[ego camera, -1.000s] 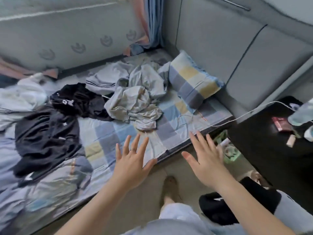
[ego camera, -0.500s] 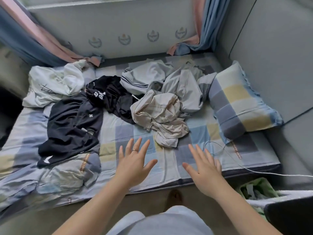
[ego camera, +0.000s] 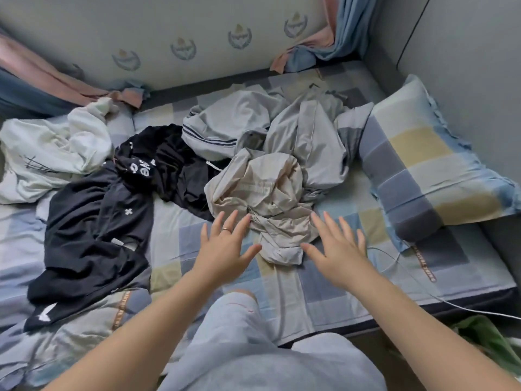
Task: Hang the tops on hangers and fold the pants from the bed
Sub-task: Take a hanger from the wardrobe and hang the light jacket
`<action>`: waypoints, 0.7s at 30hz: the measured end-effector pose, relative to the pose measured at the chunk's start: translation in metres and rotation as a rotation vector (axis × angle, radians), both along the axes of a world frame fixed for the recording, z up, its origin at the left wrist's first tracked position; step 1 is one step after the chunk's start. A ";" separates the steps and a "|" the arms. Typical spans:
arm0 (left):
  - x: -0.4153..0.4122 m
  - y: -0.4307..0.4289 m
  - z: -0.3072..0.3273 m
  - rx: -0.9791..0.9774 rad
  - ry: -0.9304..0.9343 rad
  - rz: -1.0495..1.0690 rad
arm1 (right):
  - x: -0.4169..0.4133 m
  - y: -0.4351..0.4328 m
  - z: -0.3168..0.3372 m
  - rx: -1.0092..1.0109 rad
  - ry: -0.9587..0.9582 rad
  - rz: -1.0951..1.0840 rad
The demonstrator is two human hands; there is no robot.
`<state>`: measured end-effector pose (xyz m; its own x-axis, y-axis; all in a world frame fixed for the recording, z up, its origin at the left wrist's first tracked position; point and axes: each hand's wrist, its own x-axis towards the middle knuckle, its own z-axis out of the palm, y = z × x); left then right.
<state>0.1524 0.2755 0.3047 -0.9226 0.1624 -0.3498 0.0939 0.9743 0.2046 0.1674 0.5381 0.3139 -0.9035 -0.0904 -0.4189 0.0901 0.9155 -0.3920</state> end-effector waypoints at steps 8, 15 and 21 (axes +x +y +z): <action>-0.184 -0.048 -0.190 -0.122 -0.056 -0.289 | -0.153 -0.058 -0.169 -0.035 0.013 -0.118; -0.339 -0.052 -0.321 -0.098 0.063 -0.336 | -0.277 -0.094 -0.298 0.047 0.021 -0.113; -0.404 -0.048 -0.367 0.014 0.057 -0.243 | -0.332 -0.118 -0.354 0.224 0.174 -0.075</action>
<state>-0.2514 0.2272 -0.0620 -0.8741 0.3864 -0.2942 0.3369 0.9188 0.2060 -0.1646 0.4199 -0.0399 -0.9642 0.0569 -0.2589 0.1103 0.9743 -0.1966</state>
